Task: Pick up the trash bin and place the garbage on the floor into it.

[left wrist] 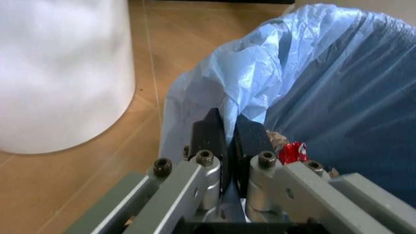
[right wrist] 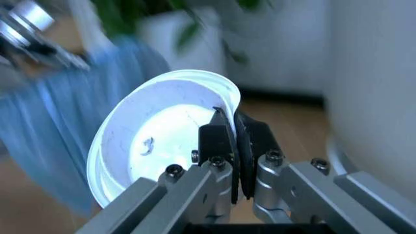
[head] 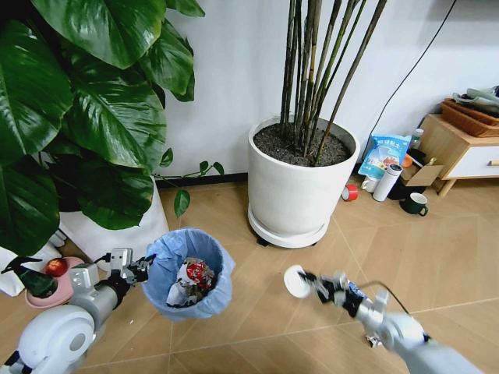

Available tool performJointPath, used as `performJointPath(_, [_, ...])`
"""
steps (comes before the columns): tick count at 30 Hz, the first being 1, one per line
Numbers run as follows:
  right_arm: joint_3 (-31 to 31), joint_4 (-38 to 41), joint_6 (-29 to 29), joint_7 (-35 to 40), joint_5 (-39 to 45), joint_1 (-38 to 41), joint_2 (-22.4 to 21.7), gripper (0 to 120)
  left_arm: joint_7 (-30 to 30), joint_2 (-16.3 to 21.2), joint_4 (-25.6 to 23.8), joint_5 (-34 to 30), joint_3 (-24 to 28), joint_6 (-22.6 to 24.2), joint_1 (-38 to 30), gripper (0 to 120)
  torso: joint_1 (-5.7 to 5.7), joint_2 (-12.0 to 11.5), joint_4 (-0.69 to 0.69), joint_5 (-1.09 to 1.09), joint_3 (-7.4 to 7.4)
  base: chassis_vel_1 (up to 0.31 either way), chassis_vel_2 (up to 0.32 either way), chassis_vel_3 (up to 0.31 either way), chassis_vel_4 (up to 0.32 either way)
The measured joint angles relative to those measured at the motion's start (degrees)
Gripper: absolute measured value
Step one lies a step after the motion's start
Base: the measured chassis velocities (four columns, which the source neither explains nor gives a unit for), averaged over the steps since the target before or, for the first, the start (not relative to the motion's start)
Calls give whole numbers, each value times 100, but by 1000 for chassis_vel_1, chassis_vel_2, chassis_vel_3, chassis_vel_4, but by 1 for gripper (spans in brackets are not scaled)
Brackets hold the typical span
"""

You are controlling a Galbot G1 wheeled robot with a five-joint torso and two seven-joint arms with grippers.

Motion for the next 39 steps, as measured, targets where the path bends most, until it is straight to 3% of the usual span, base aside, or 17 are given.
performJointPath(3, [-237,8,38,-284,222,341,38,0,3,44,18,-8,66,-7,-47,0,0,0,-1,0,-1,0,0,0,0])
performJointPath(5, [-757,43,26,-553,560,1031,115,0,14,113,46,-16,208,-15,-107,0,0,0,-1,-1,0,0,0,0,0])
performJointPath(15, [-2348,-49,-163,-587,1258,2736,496,0,57,225,95,-16,400,-38,-167,0,0,0,1,-1,0,0,0,0,0])
performJointPath(19, [-2662,-132,-185,-569,1385,2954,627,0,61,225,106,-21,429,-41,-205,0,0,0,-1,-2,0,0,0,0,0])
performJointPath(23, [-3388,-422,-227,-489,1528,3365,1030,0,71,228,162,-28,479,-44,-282,0,0,1,-1,-1,0,0,0,0,0])
performJointPath(32, [-3971,-507,-236,-350,1502,3592,1064,0,70,243,183,-77,472,-45,-340,0,-1,1,0,-2,-1,0,0,0,0])
performJointPath(39, [-4106,-500,-257,-305,1250,3644,858,27,35,233,185,-110,483,-29,-407,0,-1,1,-2,-1,-1,0,0,0,0])
